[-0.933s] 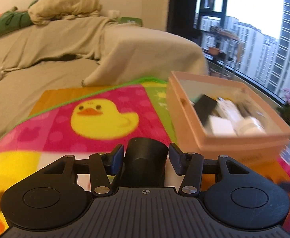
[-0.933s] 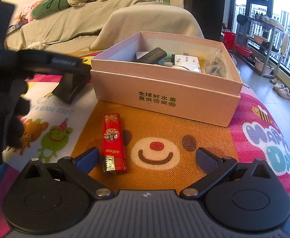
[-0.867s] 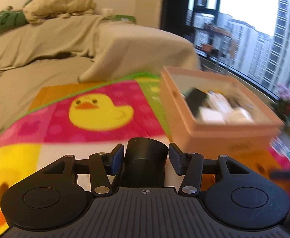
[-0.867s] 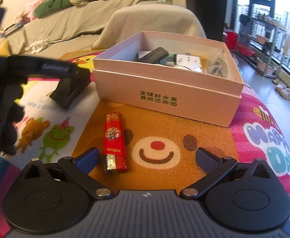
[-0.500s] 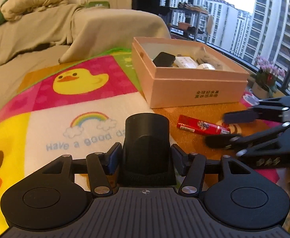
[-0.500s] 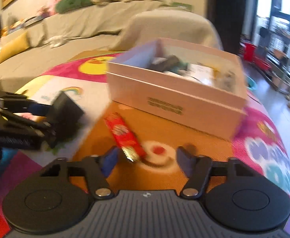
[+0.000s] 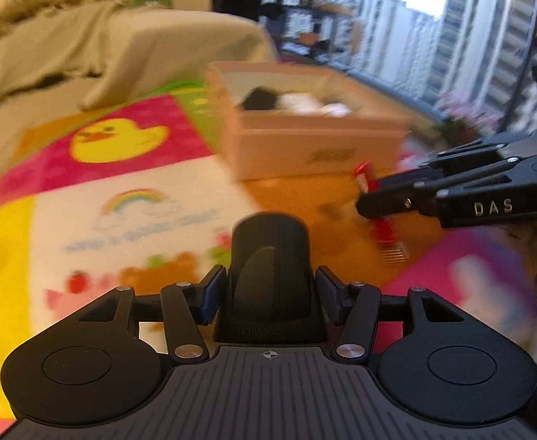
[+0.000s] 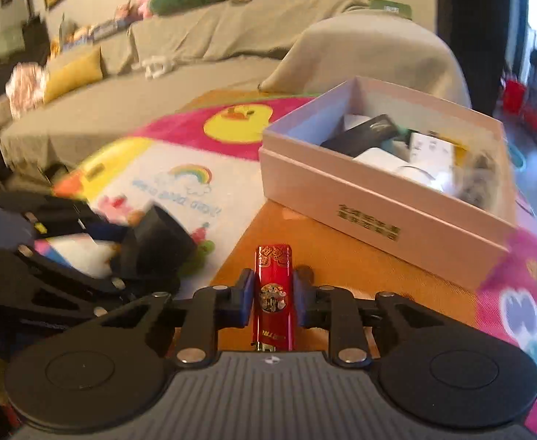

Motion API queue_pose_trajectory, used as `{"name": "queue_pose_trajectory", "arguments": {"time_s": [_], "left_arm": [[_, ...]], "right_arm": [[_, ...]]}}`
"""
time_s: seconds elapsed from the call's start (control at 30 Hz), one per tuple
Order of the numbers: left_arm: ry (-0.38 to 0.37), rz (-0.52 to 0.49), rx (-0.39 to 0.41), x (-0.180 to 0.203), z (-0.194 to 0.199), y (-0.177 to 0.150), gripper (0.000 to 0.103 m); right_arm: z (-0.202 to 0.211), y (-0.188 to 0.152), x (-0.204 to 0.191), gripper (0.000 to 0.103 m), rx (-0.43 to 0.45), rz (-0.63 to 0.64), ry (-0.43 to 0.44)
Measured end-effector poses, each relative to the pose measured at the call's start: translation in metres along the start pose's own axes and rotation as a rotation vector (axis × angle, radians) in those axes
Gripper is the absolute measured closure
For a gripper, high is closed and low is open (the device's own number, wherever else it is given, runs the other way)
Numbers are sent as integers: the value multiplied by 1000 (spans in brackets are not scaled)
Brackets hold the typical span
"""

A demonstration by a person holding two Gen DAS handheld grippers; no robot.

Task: Organize rigid objects
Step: 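Grasp the black nozzle with the left gripper while the right gripper lifts the red lighter, then drop the black nozzle into the box with the left gripper while the right drops the lighter in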

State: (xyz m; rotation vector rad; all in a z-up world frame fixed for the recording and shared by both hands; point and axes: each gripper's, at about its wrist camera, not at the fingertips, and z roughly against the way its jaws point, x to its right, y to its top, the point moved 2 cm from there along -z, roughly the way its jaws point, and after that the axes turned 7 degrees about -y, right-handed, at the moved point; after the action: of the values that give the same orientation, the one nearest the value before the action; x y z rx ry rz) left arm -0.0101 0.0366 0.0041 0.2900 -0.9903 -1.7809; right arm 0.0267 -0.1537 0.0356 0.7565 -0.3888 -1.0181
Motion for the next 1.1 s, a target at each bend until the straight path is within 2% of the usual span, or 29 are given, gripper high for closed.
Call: {"name": "queue_pose_trajectory", "arguments": {"time_s": [0.03,0.07,0.2,0.27,0.33,0.37,0.43,0.5,0.6,0.73,0.83,0.9,0.97,1.0,1.03,1.1], "left_arm": [[-35,6,21,4,5,8,48],[-54,-8,55,9,11,20,57],[-12,-125,225,27,27,87,59],[5,-148,323,30,27,119,83],[22,-135,413,28,20,144,80],[25,-111,422,24,12,154,80],[24,-37,388,12,-7,165,80],[21,18,375,4,-18,160,80],[44,47,324,-6,-28,139,80],[82,66,202,-19,-28,93,80],[109,68,119,-27,-22,63,80],[120,76,89,-30,-19,51,80],[125,76,78,-28,-15,44,80],[135,65,74,-25,-14,40,80],[149,44,69,-22,-13,37,80],[185,-10,50,-17,-13,28,78]], "right_arm": [[13,2,6,81,25,-21,4],[30,6,12,81,65,-40,2],[73,20,32,81,201,-100,-20],[86,24,38,81,256,-111,-38],[88,26,40,81,280,-114,-56],[88,25,42,81,281,-119,-61],[83,20,45,81,265,-130,-69],[80,11,48,81,246,-133,-92],[77,-1,56,81,221,-155,-109],[70,0,63,81,201,-186,-128],[70,21,62,81,248,-171,-119],[68,47,63,81,300,-157,-122],[58,75,64,81,337,-156,-162],[49,89,64,76,340,-159,-221],[39,100,62,63,329,-154,-275],[24,111,56,50,298,-143,-333]]}}
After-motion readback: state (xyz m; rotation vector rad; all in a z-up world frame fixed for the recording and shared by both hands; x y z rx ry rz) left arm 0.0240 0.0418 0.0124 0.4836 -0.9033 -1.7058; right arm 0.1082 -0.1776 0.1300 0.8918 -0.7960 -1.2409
